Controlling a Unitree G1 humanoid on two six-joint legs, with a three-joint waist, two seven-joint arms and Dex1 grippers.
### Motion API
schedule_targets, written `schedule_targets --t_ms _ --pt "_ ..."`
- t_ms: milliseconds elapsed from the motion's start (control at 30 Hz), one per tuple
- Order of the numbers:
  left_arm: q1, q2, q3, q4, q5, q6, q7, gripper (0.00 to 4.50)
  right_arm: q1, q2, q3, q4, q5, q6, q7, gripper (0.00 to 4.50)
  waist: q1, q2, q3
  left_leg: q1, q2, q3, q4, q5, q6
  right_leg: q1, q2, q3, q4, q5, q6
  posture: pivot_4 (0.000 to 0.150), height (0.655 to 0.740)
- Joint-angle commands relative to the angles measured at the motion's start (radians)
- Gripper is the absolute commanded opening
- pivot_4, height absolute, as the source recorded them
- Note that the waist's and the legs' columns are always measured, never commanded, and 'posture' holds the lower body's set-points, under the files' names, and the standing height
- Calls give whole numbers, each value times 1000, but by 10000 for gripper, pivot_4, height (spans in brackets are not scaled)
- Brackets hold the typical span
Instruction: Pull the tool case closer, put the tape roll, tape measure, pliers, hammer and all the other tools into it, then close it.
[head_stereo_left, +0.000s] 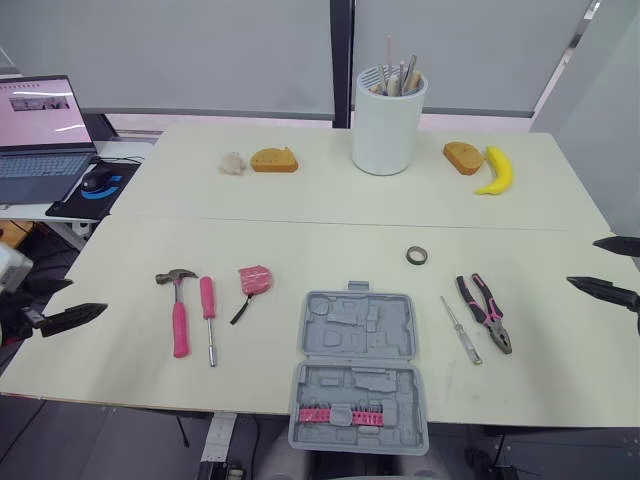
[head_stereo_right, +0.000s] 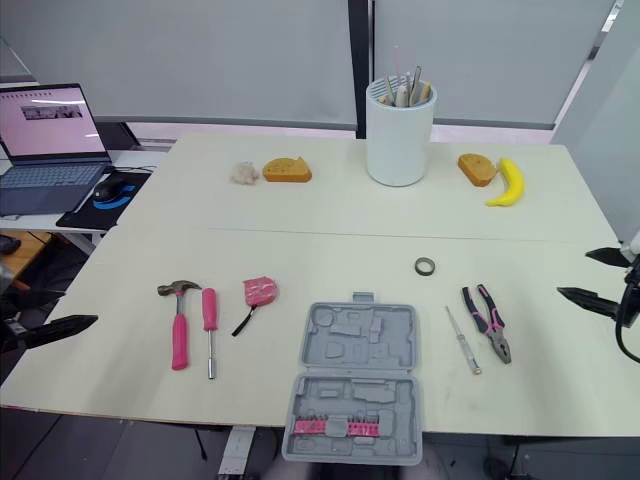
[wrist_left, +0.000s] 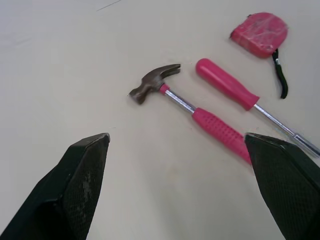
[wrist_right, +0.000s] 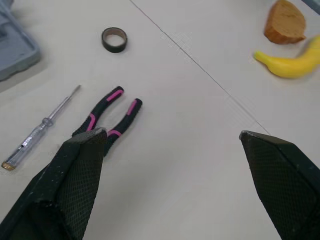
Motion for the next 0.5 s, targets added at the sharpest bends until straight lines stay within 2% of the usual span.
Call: schedule_targets --t_ms 33,300,500 --pt "-6 35 39 78 2 -40 -3 44780 49 -31 -68 60 -7 -56 12 45000 0 0 0 0 0 0 0 0 0 0 0 0 0 0 0 1500 7400" --pt "-29 17 26 88 1 -46 17 44780 114 -18 -86 84 7 -83 -2 45000 0 0 0 0 0 1 -1 0 0 0 0 1 0 0 0 1500 7400" --pt "-37 12 19 70 5 -48 36 44780 100 -17 -62 123 -8 -125 -26 45000 -8 0 0 0 0 2 -1 0 0 -1 0 1 0 0 0 1500 7400"
